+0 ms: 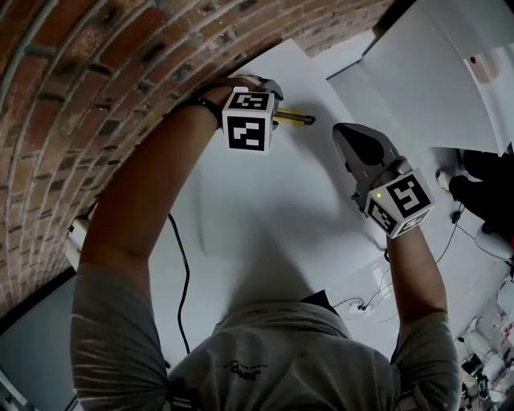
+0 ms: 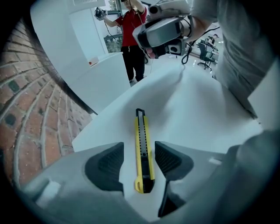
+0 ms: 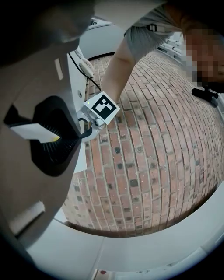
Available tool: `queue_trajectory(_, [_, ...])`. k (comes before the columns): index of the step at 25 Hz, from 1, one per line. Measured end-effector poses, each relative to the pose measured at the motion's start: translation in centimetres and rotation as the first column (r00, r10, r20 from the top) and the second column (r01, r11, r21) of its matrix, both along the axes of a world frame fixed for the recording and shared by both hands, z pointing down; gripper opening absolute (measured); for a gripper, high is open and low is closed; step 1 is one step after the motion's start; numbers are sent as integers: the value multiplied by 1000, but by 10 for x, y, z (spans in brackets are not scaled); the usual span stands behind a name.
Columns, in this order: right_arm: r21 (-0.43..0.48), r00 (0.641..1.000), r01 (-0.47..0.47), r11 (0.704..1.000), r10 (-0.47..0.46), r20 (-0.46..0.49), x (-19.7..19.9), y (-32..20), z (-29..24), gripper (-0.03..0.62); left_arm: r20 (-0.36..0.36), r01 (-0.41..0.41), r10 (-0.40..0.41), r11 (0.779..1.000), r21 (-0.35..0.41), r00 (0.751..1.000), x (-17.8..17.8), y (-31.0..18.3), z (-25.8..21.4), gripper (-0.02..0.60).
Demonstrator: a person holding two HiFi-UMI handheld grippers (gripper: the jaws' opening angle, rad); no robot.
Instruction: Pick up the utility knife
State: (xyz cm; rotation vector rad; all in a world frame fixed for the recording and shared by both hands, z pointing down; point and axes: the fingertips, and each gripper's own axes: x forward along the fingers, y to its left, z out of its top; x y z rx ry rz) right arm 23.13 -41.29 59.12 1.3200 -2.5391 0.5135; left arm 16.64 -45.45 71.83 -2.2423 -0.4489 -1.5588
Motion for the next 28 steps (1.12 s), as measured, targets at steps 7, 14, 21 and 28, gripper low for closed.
queue_trajectory(7, [-16, 1000, 0, 1000, 0, -2, -1, -8, 14, 9, 68, -31, 37, 996, -80, 997, 1, 3, 16, 231])
queue_trajectory(14, [-18, 1000, -9, 1000, 10, 9, 0, -8, 19, 9, 124, -17, 36, 989, -150, 992, -2, 12, 18, 120])
queue_trajectory(21, [2, 1000, -18, 1000, 18, -8, 2, -5, 4, 9, 41, 60, -54, 986, -159, 998, 0, 8, 11, 118])
queue_trajectory(28, [45, 999, -32, 998, 33, -23, 6, -6, -30, 9, -94, 163, -182, 970, -179, 979, 5, 2, -39, 118])
